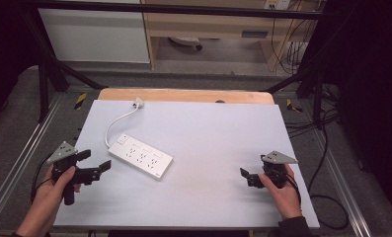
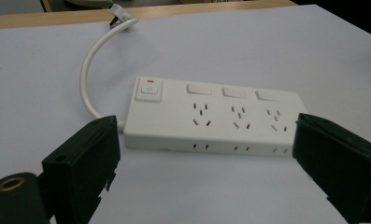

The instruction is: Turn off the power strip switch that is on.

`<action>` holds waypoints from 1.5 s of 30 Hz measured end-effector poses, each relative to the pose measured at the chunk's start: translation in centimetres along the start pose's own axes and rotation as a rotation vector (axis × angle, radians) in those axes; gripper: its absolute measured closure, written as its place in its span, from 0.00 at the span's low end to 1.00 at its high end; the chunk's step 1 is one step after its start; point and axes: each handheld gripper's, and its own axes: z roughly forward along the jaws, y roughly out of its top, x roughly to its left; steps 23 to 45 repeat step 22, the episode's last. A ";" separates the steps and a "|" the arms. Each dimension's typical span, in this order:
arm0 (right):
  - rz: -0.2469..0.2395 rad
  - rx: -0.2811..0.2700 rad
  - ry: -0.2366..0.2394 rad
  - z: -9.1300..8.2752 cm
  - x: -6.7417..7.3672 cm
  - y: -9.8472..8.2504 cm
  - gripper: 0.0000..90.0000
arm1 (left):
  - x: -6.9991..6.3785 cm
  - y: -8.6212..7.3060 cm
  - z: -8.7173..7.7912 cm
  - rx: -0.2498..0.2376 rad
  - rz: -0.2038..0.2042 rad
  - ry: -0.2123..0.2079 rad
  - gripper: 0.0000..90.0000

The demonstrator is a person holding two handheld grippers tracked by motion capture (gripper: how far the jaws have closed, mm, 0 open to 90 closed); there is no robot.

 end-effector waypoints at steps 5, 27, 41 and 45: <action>-0.001 0.004 0.000 0.1 0.1 0.0 0.03 | -0.2 -1.4 0.0 0.004 -0.005 0.000 0.08; 0.017 0.106 -0.061 0.9 -0.4 -0.7 0.04 | -3.7 -5.2 1.3 0.089 0.062 -0.010 0.09; 0.017 0.106 -0.061 0.9 -0.4 -0.7 0.04 | -3.7 -5.2 1.3 0.089 0.062 -0.010 0.09; 0.017 0.106 -0.061 0.9 -0.4 -0.7 0.04 | -3.7 -5.2 1.3 0.089 0.062 -0.010 0.09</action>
